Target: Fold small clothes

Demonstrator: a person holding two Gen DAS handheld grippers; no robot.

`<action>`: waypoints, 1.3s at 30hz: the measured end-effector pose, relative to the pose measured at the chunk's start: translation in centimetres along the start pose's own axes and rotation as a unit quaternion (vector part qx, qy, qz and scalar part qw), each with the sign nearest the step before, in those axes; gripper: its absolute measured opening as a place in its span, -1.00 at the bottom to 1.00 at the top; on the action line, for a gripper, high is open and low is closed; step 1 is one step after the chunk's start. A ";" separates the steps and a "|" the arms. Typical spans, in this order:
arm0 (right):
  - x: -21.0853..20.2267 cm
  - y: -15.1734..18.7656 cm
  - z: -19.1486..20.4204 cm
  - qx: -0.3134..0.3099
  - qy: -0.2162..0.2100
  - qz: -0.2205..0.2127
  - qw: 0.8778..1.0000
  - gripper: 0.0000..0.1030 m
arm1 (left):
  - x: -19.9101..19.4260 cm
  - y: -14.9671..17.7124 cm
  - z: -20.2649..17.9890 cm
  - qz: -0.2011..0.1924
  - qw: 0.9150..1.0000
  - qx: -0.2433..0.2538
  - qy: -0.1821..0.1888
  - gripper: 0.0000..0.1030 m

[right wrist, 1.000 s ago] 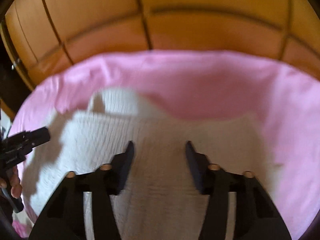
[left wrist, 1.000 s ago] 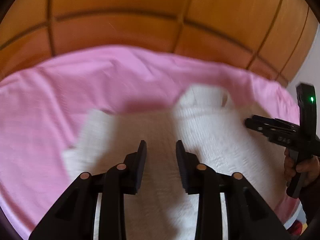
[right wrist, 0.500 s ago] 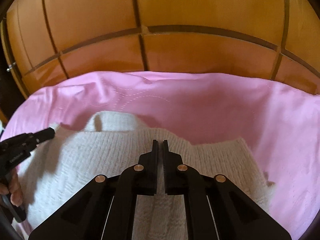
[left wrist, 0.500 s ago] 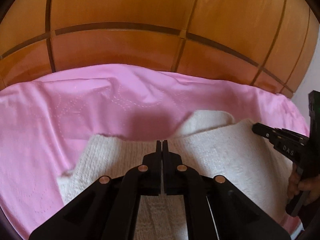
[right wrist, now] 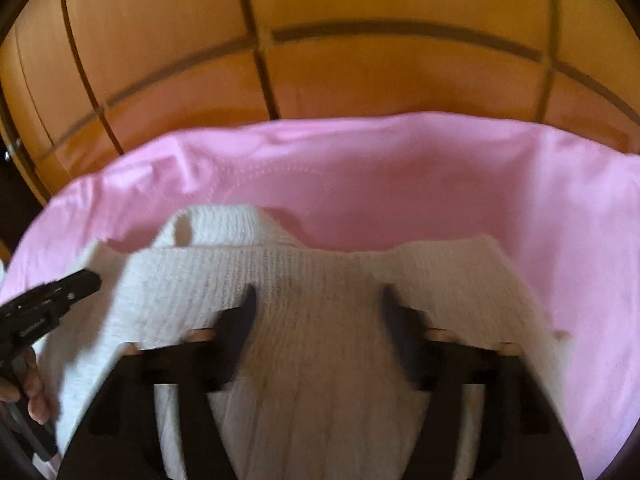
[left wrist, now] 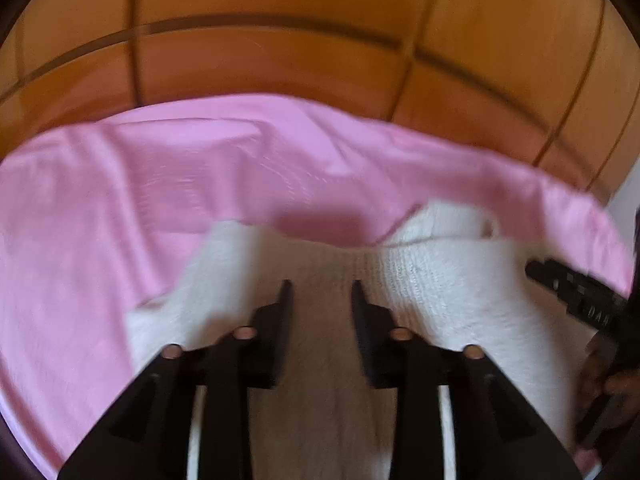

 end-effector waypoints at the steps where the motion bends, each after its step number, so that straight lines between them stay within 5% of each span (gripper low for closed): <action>1: -0.8 0.1 -0.2 -0.005 0.001 -0.003 1.000 0.30 | -1.0 0.0 0.7 -0.007 1.000 -0.010 -0.002 -0.35; 6: -6.2 2.1 -3.8 0.013 0.029 -0.006 0.999 0.30 | -7.2 1.7 5.4 -0.034 0.998 -0.059 -0.013 -0.12; 12: -12.1 7.1 -10.3 0.082 0.080 0.013 0.993 0.30 | -12.8 7.8 9.6 -0.011 0.994 -0.110 -0.015 -0.12; 17: -14.5 11.7 -12.0 0.173 0.038 0.046 0.983 0.30 | -13.4 11.2 9.5 0.010 0.992 -0.121 -0.019 -0.09; 21: -13.8 13.4 -11.7 0.171 0.033 0.067 0.982 -0.49 | -11.7 12.0 10.0 0.035 0.991 -0.112 -0.058 -0.07; 26: -13.3 13.4 -12.7 0.182 0.039 0.065 0.980 -0.56 | -12.8 10.7 8.6 0.017 0.992 -0.080 -0.094 -0.11; 28: -13.5 13.5 -12.4 0.170 0.043 0.061 0.983 -0.56 | -14.2 9.9 7.5 -0.002 0.992 -0.056 -0.111 0.06; 31: -14.0 13.4 -12.1 0.163 0.037 0.057 0.984 -0.34 | -15.5 8.6 5.2 -0.021 0.995 -0.036 -0.093 0.21; 35: -15.1 12.6 -12.0 0.157 0.031 0.042 0.986 0.24 | -16.3 7.7 2.2 -0.036 0.996 0.000 -0.083 0.25; 39: -15.6 11.5 -12.3 0.168 0.008 0.025 0.985 0.46 | -15.7 6.9 -0.9 -0.040 0.996 0.034 -0.065 0.36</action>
Point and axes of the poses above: each gripper's, at about its wrist camera, not at the fingertips, and x roughly the way its jaws point, z to its left, y to its underside, the point moved 6 cm from there along x, roughly the way its jaws point, and after that the axes turned 12 degrees about -z, right-handed, at the moved point
